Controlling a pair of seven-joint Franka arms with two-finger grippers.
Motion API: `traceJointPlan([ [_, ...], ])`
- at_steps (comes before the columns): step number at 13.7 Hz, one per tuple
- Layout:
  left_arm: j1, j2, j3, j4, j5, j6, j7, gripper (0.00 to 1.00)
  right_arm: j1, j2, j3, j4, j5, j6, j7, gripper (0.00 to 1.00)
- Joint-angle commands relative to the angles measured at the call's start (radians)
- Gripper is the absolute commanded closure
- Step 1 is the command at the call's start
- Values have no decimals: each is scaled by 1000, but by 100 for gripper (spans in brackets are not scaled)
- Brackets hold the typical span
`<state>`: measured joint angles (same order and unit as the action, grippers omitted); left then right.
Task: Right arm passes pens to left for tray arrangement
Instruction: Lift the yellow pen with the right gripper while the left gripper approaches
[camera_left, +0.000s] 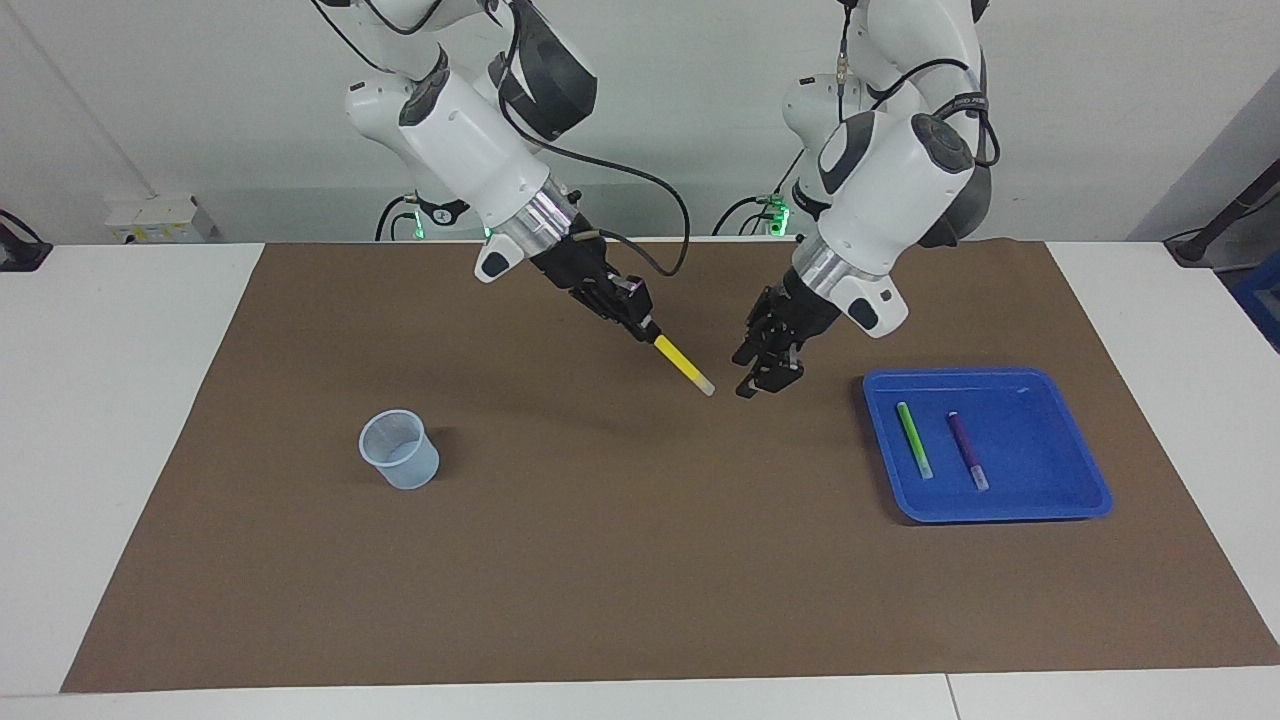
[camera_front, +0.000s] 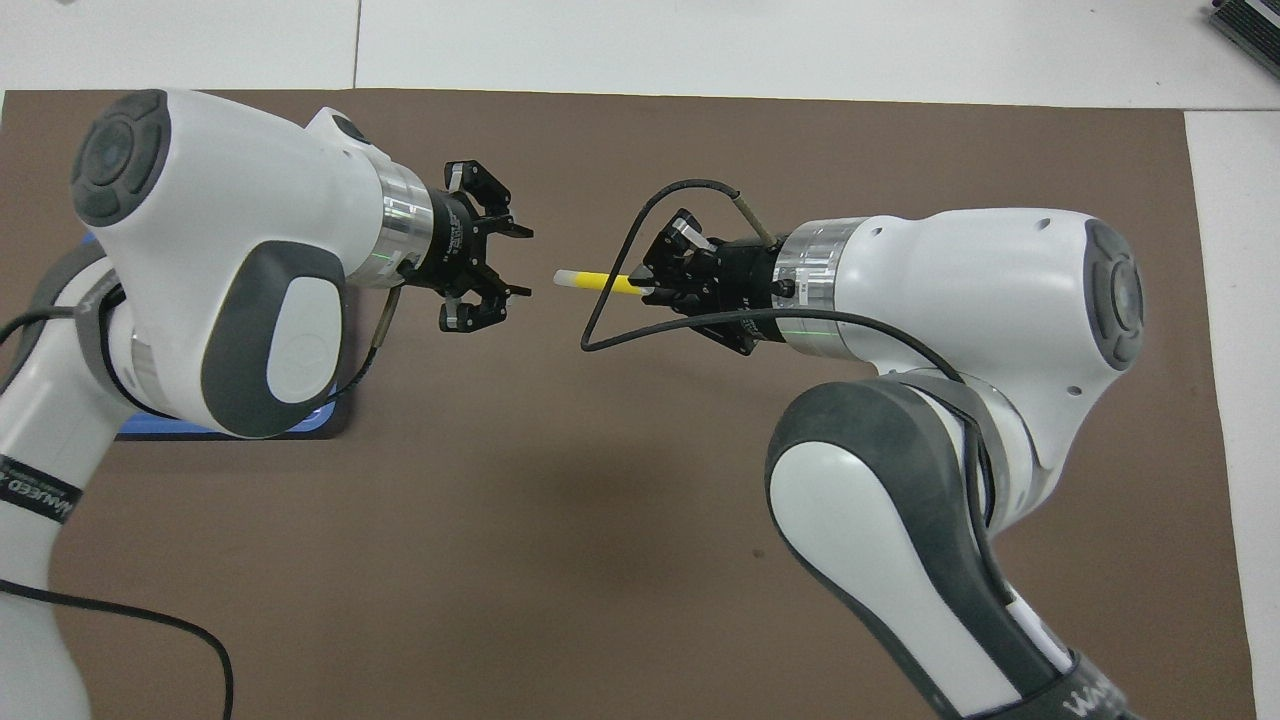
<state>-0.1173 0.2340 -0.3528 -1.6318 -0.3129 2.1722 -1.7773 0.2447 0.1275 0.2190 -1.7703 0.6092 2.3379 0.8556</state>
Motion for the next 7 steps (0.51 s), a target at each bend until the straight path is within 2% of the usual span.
traceJointPlan([
  [1, -45, 22, 12, 20, -17, 83, -121, 44, 1, -6, -1, -18, 26, 18, 2, 89],
  [3, -73, 22, 12, 17, -15, 115, -183, 44, 1, -6, -1, -18, 26, 18, 2, 89],
  [7, -101, 22, 12, -13, -15, 152, -185, 44, 1, -6, -1, -23, 26, 18, 0, 89],
])
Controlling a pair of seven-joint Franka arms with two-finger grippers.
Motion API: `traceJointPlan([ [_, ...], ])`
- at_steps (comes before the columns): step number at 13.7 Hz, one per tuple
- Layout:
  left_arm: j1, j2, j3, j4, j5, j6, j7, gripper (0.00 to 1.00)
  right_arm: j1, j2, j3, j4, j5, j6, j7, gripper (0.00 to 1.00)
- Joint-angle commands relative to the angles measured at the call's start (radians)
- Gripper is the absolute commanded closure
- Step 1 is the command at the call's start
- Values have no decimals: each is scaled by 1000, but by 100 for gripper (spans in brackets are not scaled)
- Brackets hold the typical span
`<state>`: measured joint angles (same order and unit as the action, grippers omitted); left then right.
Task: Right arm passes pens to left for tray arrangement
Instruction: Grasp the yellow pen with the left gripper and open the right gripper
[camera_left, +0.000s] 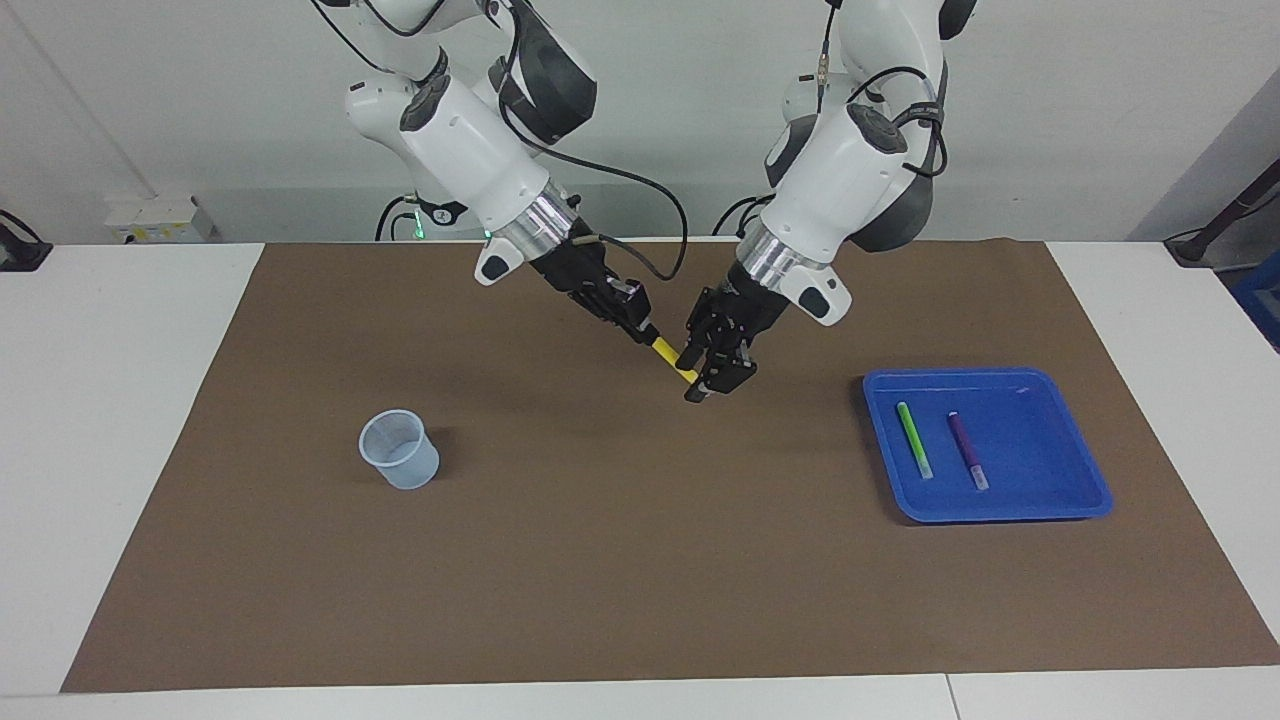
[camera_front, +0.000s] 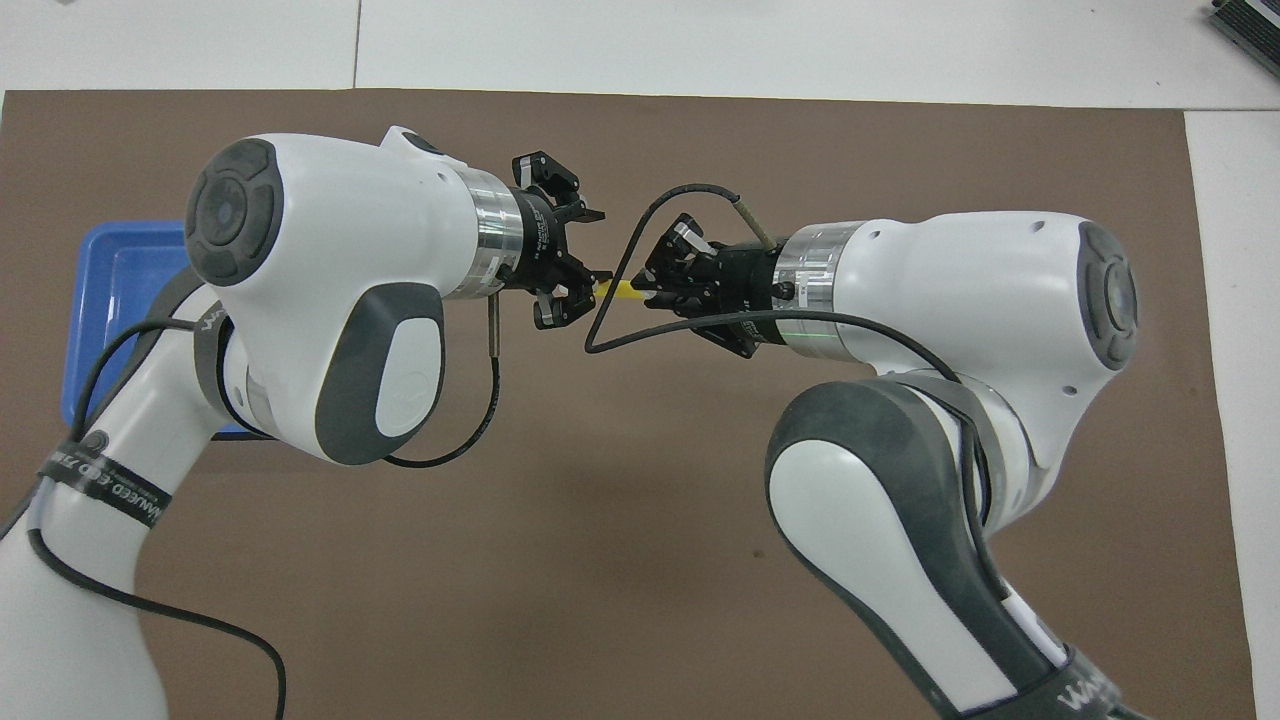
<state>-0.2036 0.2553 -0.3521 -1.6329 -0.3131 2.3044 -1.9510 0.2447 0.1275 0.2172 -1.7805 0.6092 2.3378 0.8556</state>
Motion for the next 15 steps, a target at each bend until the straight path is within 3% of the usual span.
traceJointPlan([
  [1, -20, -1, 12, -19, -14, 15, -9, 44, 1, -8, 1, -13, 26, 18, 0, 89],
  [5, -7, 1, 18, 11, -14, -17, -2, 44, 1, -8, 1, -13, 26, 18, 0, 89],
  [9, 15, -4, 18, 36, -4, -129, 23, 45, 1, -8, 1, -13, 26, 18, 0, 89],
  [15, -9, -14, 13, 19, -6, -154, 53, 45, 1, -8, 1, -13, 26, 17, 0, 89],
])
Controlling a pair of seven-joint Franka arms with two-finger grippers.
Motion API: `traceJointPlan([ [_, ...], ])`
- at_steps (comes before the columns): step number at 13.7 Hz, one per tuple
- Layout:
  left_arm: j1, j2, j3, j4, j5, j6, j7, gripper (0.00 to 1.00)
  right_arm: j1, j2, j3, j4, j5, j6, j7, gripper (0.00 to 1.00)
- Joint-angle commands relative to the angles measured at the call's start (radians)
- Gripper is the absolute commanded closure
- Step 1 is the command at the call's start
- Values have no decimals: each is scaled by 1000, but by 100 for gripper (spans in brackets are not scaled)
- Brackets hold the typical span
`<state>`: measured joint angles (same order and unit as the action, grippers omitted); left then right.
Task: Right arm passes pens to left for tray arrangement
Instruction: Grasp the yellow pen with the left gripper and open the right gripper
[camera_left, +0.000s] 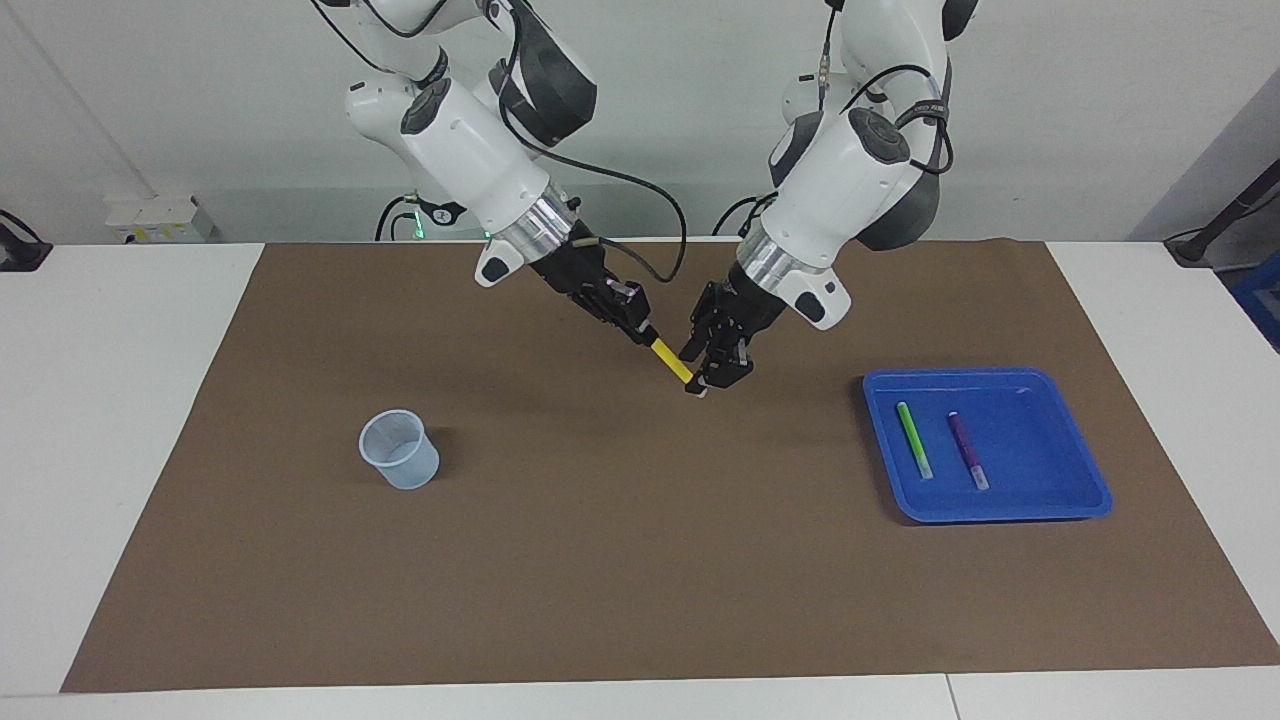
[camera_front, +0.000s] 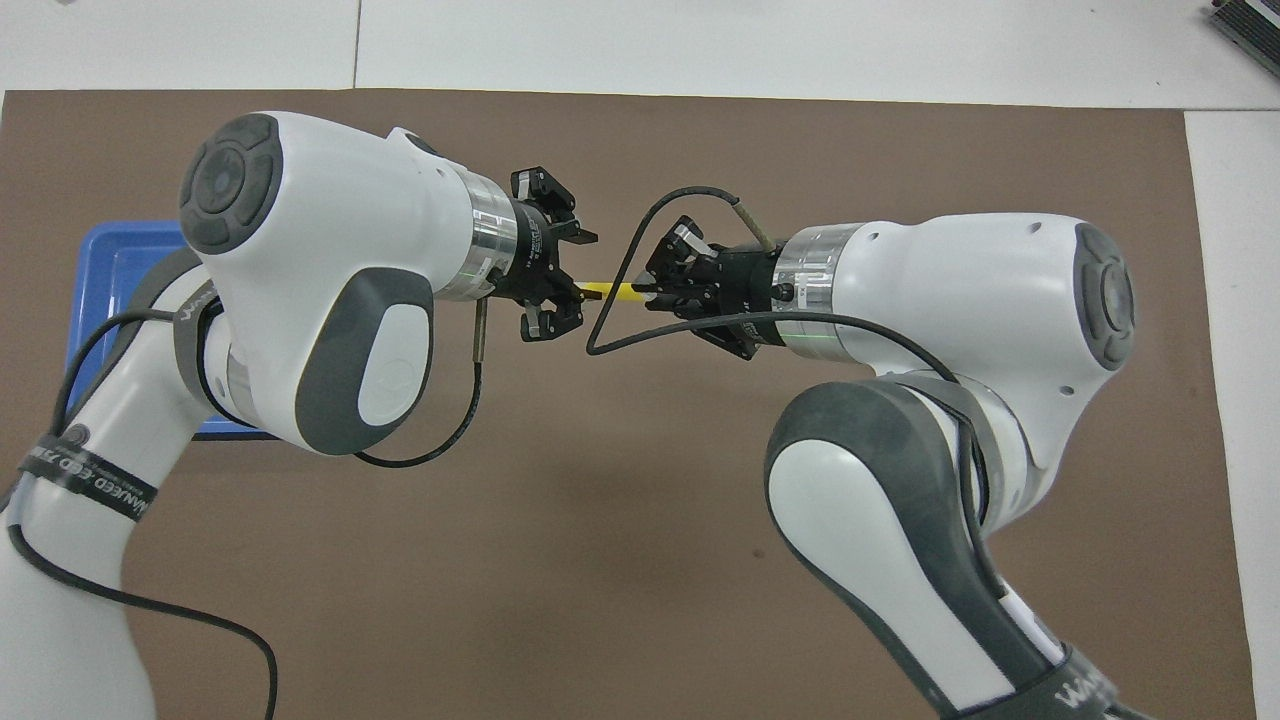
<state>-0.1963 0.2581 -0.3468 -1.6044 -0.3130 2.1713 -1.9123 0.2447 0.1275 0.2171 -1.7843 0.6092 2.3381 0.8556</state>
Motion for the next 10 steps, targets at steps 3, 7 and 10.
traceJointPlan([
  [3, -26, -20, 8, -22, -5, -14, 18, 50, 1, -11, 1, -17, 26, 17, -4, 89],
  [7, -42, -34, 8, -52, -5, 5, 38, 56, 1, -12, 1, -21, 24, 17, -7, 89],
  [10, -32, -34, 8, -49, -5, -8, 74, 85, 1, -12, 1, -21, 24, 17, -7, 89],
])
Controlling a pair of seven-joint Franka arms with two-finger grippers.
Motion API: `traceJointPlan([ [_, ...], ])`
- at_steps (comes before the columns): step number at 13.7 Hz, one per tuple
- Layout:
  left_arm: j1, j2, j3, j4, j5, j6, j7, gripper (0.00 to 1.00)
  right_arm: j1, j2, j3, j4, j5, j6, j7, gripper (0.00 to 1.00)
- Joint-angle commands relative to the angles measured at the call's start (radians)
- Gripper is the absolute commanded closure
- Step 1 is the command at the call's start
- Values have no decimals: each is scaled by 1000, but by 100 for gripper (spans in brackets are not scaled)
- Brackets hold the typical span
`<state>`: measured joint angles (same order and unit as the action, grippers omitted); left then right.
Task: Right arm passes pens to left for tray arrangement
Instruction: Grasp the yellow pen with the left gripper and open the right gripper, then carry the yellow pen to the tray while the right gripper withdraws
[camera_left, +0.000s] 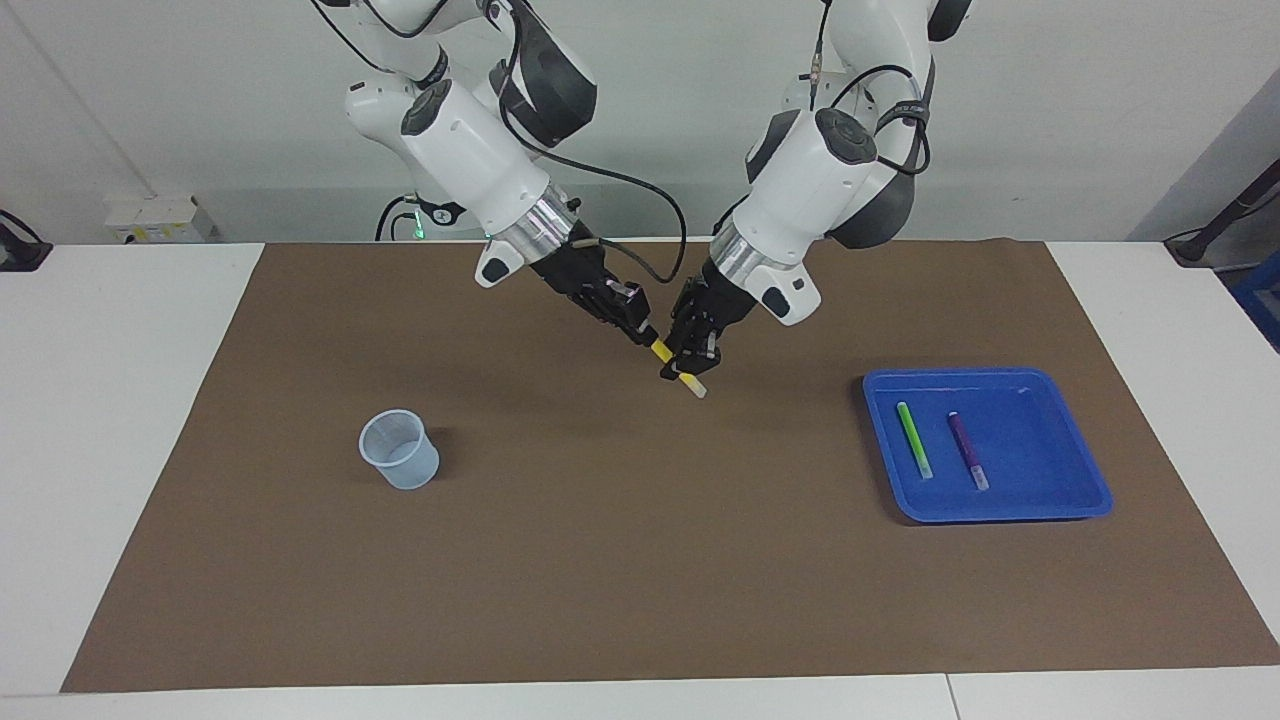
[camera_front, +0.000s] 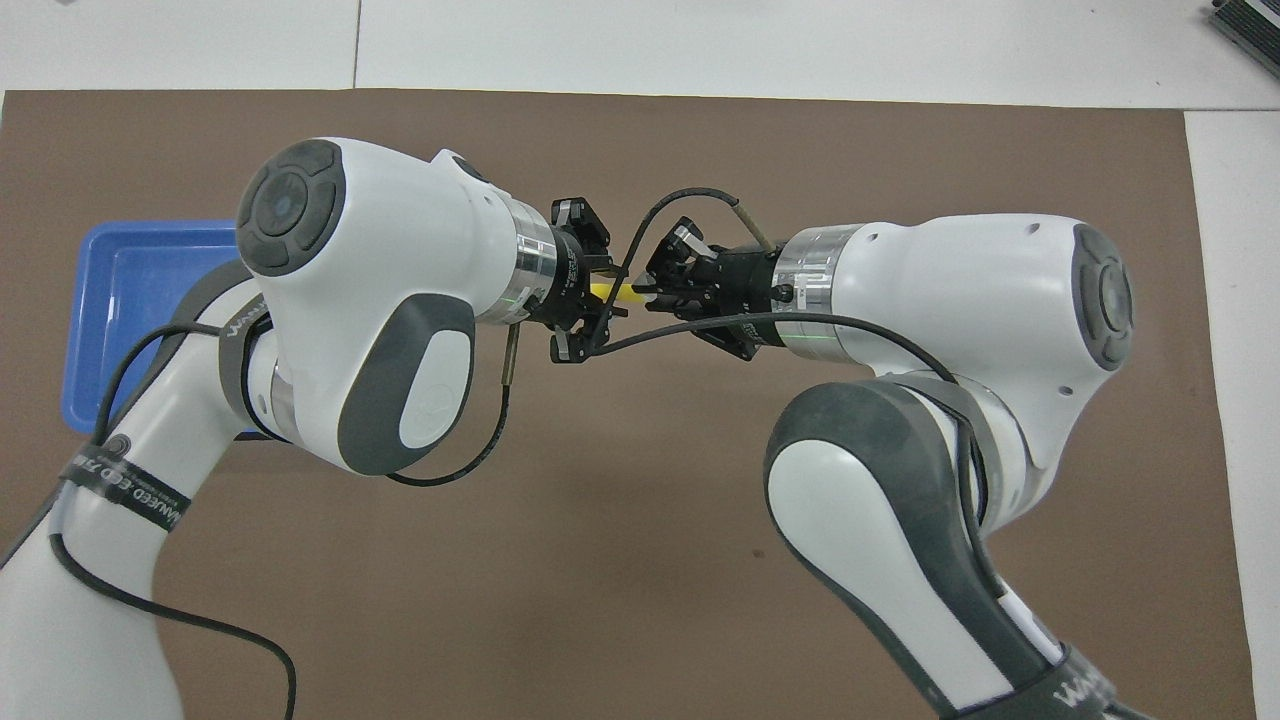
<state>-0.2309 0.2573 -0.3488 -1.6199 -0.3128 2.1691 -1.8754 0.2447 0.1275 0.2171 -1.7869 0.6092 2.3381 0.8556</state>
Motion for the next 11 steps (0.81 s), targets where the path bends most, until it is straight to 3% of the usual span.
traceJointPlan([
  [1, 1, -33, 10, -34, -5, -5, 41, 91, 1, -12, 1, -19, 26, 17, -7, 89],
  [3, 2, -32, 10, -28, -5, -11, 41, 100, 1, -12, 1, -19, 24, 17, -7, 89],
  [5, 2, -32, 10, -25, -5, -11, 41, 100, 1, -12, 1, -19, 24, 15, -6, 85],
  [6, 1, -32, 10, -23, -3, -11, 41, 100, 1, -12, 1, -19, 24, 15, -1, 53],
  [7, -2, -30, 11, -18, 0, -18, 50, 100, -1, -12, 1, -17, 24, 9, 2, 5],
  [8, -1, -29, 11, -11, 9, -43, 83, 100, -2, -11, -1, -14, 9, 4, 0, 0],
  [11, 4, -33, 16, 14, 12, -113, 194, 100, -33, -19, -11, 1, -78, -49, -16, 0],
])
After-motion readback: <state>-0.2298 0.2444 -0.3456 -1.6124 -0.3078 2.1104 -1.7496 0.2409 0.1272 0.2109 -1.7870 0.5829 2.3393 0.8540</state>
